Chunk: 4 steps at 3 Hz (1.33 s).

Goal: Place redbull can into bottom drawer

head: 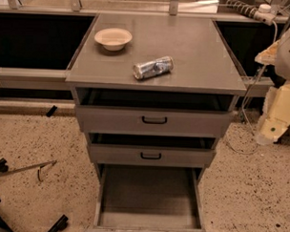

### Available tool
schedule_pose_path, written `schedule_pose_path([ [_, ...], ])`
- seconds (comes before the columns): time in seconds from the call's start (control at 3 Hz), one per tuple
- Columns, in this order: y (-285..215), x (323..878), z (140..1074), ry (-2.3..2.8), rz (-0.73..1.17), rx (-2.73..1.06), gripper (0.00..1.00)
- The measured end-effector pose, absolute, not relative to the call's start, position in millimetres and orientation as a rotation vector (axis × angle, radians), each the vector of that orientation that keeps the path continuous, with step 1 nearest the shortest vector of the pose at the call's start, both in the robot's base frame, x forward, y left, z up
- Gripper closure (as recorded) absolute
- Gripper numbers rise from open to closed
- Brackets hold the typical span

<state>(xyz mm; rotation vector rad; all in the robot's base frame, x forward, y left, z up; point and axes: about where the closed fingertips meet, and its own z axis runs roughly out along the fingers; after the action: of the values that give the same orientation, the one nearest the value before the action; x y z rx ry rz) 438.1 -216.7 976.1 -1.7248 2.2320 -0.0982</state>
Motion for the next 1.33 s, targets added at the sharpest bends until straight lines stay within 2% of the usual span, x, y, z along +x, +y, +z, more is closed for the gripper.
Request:
schedule_pose_path([
  [0.33, -217, 438, 976, 2.232, -0.098, -1.725, 0.0],
  [0.67, -208, 469, 969, 2.169, -0.103, -1.733, 0.0],
  [1.0, -183, 536, 958, 2.072, -0.101, -1.793, 0.0],
  [1.33, -136, 621, 961, 1.944, -0.083, -1.83, 0.0],
])
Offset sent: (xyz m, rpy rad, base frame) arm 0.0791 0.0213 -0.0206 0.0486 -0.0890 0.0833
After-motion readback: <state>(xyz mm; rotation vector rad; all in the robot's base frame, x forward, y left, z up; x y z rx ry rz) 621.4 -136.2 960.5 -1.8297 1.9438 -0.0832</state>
